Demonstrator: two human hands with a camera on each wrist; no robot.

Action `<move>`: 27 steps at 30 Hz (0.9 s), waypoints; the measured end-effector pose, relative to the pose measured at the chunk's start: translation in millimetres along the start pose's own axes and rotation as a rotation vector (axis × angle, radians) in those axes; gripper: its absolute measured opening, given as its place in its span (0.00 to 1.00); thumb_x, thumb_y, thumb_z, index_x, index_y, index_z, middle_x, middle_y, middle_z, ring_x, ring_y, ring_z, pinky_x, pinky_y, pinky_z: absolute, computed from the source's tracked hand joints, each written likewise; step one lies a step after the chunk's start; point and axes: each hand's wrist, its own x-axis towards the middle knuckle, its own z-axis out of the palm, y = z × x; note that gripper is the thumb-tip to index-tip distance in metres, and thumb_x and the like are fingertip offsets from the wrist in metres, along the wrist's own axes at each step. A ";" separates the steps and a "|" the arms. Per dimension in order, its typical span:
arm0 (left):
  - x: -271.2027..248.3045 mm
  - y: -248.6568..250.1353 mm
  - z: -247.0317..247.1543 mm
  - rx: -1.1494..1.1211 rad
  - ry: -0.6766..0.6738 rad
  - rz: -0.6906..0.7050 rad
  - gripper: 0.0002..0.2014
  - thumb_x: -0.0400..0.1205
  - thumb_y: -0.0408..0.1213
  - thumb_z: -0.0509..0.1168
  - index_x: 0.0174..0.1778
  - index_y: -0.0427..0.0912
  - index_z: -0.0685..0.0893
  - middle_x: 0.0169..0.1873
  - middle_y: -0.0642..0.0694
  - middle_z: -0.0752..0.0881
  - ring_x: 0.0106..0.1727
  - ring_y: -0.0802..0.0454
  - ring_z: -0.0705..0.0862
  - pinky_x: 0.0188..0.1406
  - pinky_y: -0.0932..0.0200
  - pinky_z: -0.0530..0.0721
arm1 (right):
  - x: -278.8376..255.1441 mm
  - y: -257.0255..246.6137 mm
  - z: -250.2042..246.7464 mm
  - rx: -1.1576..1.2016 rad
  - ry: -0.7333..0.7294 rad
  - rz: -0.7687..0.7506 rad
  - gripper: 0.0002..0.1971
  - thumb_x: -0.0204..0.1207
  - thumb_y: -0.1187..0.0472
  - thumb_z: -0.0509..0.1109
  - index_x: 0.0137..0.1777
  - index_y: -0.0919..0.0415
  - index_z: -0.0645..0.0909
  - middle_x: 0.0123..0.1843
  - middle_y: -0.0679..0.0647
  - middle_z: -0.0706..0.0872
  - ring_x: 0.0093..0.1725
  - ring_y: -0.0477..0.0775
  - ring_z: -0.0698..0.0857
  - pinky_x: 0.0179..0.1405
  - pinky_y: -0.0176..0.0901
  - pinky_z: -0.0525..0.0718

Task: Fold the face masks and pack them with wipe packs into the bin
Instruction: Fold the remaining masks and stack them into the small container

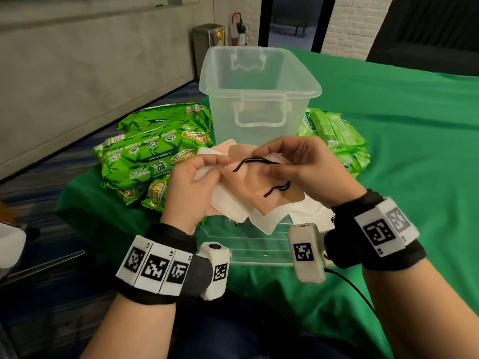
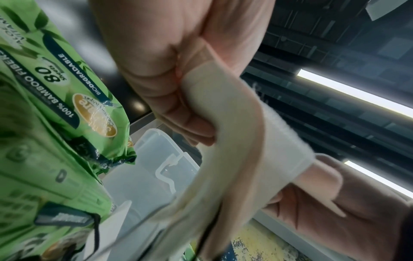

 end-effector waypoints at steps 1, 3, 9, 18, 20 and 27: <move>0.8 0.9 0.6 -0.029 0.005 -0.008 0.12 0.77 0.30 0.63 0.35 0.50 0.88 0.42 0.49 0.89 0.50 0.47 0.86 0.49 0.47 0.85 | -0.9 -0.1 -0.5 0.018 -0.013 0.007 0.13 0.69 0.75 0.73 0.45 0.55 0.85 0.44 0.49 0.90 0.44 0.46 0.86 0.51 0.43 0.85; 1.0 4.8 1.4 -0.129 0.013 -0.037 0.10 0.73 0.37 0.61 0.35 0.47 0.89 0.40 0.46 0.89 0.48 0.48 0.85 0.51 0.49 0.81 | -2.2 0.3 -0.9 0.025 -0.037 0.022 0.11 0.65 0.69 0.77 0.44 0.54 0.87 0.47 0.62 0.90 0.44 0.52 0.85 0.50 0.51 0.85; -1.2 0.1 6.1 -0.014 -0.063 0.010 0.10 0.69 0.33 0.77 0.44 0.48 0.86 0.45 0.42 0.89 0.46 0.45 0.87 0.42 0.50 0.87 | -3.6 -4.9 -1.0 0.061 -0.047 0.044 0.08 0.69 0.59 0.74 0.47 0.58 0.87 0.49 0.63 0.89 0.47 0.48 0.84 0.51 0.38 0.82; 1.2 1.9 1.1 -0.053 0.052 0.010 0.16 0.73 0.22 0.71 0.42 0.52 0.85 0.43 0.52 0.87 0.48 0.52 0.84 0.55 0.47 0.84 | 1.5 17.8 -11.1 0.014 0.233 0.120 0.06 0.64 0.73 0.77 0.38 0.68 0.82 0.29 0.55 0.84 0.26 0.44 0.78 0.30 0.36 0.75; 1.4 2.1 0.1 -0.039 0.016 -0.023 0.18 0.75 0.20 0.67 0.44 0.52 0.85 0.44 0.53 0.87 0.47 0.53 0.85 0.52 0.46 0.85 | 3.6 17.8 -14.0 0.195 0.328 0.057 0.04 0.70 0.72 0.73 0.44 0.68 0.83 0.37 0.55 0.86 0.34 0.46 0.82 0.37 0.37 0.78; -0.3 5.8 -5.6 -0.073 -0.143 -0.063 0.28 0.75 0.14 0.61 0.54 0.56 0.76 0.47 0.49 0.85 0.42 0.55 0.85 0.20 0.55 0.84 | 1.9 -0.1 -13.2 0.197 -0.054 -0.138 0.07 0.72 0.69 0.64 0.47 0.60 0.79 0.37 0.45 0.85 0.39 0.44 0.81 0.41 0.34 0.78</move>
